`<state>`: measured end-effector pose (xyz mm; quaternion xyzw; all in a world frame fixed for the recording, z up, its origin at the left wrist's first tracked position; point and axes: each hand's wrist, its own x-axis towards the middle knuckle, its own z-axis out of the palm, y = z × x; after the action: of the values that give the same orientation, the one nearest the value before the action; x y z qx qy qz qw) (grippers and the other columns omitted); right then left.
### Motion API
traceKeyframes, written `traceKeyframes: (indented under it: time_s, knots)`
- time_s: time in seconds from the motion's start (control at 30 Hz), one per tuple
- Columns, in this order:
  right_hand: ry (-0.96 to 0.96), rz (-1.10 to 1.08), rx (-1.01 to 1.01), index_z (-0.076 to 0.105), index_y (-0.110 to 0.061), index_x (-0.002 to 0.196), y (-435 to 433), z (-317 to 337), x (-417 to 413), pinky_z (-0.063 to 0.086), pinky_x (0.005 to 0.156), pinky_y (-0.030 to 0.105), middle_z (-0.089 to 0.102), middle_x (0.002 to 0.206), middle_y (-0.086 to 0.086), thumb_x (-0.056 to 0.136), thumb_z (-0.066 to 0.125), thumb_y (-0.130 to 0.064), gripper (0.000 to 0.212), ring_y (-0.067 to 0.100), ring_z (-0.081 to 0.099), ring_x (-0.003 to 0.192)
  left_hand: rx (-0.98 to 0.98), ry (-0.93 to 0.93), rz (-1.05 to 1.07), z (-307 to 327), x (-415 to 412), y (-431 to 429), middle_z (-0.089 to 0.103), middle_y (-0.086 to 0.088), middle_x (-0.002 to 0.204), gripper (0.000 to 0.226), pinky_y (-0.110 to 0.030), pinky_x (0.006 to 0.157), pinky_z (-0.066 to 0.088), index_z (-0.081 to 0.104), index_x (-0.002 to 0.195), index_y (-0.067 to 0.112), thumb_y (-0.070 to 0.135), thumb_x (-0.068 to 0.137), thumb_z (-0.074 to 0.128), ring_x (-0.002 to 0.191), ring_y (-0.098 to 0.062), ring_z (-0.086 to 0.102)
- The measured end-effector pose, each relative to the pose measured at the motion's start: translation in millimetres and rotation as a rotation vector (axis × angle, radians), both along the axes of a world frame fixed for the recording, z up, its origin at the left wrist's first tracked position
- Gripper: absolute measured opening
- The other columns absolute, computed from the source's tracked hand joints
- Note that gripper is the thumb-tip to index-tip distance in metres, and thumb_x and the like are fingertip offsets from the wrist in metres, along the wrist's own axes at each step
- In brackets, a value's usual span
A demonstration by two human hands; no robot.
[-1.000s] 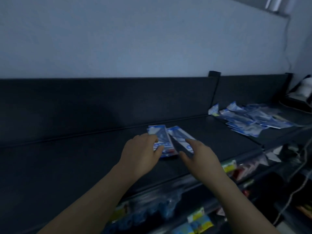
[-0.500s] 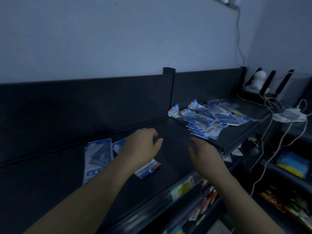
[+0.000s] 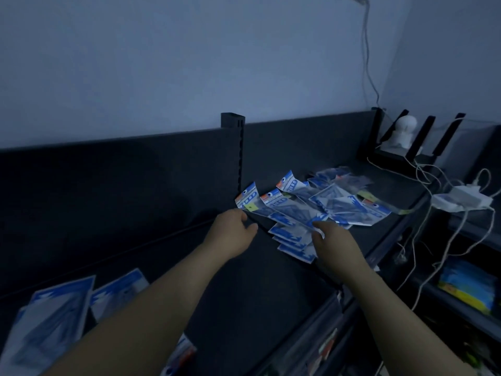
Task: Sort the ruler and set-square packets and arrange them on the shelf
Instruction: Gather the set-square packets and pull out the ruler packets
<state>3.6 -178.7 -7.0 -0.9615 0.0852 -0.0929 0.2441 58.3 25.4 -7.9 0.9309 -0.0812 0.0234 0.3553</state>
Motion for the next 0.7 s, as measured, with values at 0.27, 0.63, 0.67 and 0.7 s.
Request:
traceKeyframes:
  time_s: [0.27, 0.63, 0.67, 0.7]
  knots:
    - [0.068, 0.201, -0.063, 0.060, -0.003, 0.102, -52, -19, 97, 0.038, 0.071, 0.031, 0.057, 0.109, 0.012, 0.100, 0.038, -0.012, 0.024, 0.028, 0.055, 0.096, -0.067, 0.104, 0.095, -23, 70, -57, 0.052, -0.007, 0.079, 0.021, -0.028, 0.063, 0.038, 0.051, 0.083, 0.012, 0.029, 0.089, 0.061, 0.071, -0.018, 0.049]
    - [0.045, 0.248, -0.385, 0.057, -0.018, 0.101, -88, -57, 144, 0.037, 0.090, 0.040, 0.058, 0.109, 0.003, 0.086, 0.002, -0.048, 0.065, 0.030, 0.051, 0.107, -0.145, 0.196, 0.323, -45, 121, -102, 0.057, -0.016, 0.126, 0.079, -0.026, 0.082, 0.051, 0.060, 0.117, 0.011, 0.056, 0.052, 0.071, 0.105, -0.025, 0.061]
    - [0.049, 0.249, -0.372, 0.055, -0.021, 0.115, -87, -54, 142, 0.035, 0.094, 0.040, 0.055, 0.121, 0.001, 0.091, 0.006, -0.048, 0.060, 0.029, 0.047, 0.114, -0.198, 0.206, 0.362, -43, 122, -104, 0.055, -0.018, 0.127, 0.073, -0.024, 0.080, 0.049, 0.057, 0.120, 0.006, 0.046, 0.061, 0.076, 0.106, -0.026, 0.060]
    - [0.051, 0.248, -0.354, 0.049, -0.025, 0.128, -87, -52, 141, 0.032, 0.097, 0.039, 0.049, 0.133, 0.000, 0.097, 0.014, -0.045, 0.051, 0.029, 0.041, 0.121, -0.269, 0.221, 0.399, -41, 123, -106, 0.054, -0.019, 0.126, 0.066, -0.025, 0.078, 0.048, 0.055, 0.120, 0.002, 0.036, 0.068, 0.078, 0.105, -0.027, 0.060]
